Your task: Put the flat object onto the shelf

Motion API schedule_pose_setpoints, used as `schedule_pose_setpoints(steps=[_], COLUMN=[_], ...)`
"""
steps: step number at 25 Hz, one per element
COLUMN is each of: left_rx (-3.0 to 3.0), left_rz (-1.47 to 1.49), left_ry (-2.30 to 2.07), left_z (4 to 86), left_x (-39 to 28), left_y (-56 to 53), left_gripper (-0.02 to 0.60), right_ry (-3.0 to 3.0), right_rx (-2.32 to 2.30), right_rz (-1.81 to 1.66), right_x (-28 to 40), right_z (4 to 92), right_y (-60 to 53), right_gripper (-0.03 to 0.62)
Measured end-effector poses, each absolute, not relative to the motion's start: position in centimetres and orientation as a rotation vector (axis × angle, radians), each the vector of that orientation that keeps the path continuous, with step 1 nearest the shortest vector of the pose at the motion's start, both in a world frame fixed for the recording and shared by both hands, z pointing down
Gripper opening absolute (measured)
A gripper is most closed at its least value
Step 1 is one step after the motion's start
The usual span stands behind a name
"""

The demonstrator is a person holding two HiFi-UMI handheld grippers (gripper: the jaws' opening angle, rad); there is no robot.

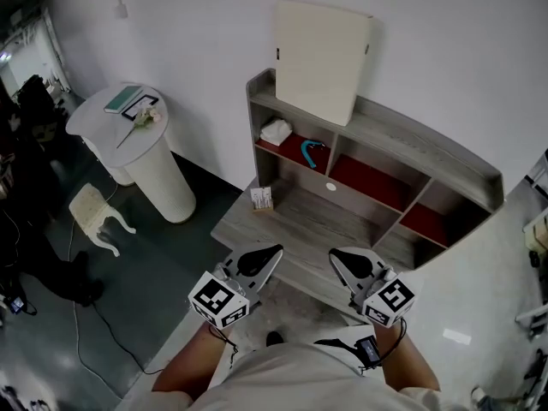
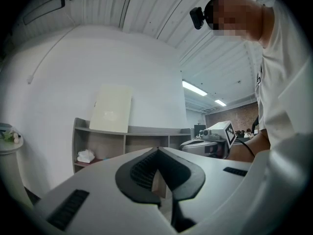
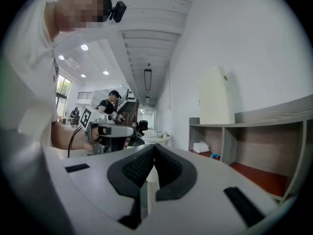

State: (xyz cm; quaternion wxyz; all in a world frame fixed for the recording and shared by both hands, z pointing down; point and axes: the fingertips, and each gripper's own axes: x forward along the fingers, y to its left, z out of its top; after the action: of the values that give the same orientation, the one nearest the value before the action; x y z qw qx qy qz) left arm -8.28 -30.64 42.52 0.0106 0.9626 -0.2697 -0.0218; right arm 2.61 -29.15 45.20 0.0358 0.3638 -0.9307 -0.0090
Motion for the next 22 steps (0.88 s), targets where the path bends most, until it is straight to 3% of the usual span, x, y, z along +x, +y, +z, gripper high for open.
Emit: schedule_pose_setpoints(steps=[22], left_rx=[2.917], left_rz=[-0.013], left_ry=[-0.994], left_z=[45.2], left_x=[3.9], left_y=[-19.5], left_gripper=[0.015], right_ry=[-2.916], right_rx=[1.021], right_rz=[0.021], right_x=[15.5], right_z=[46.8], right_y=[-19.2], right_gripper=[0.020])
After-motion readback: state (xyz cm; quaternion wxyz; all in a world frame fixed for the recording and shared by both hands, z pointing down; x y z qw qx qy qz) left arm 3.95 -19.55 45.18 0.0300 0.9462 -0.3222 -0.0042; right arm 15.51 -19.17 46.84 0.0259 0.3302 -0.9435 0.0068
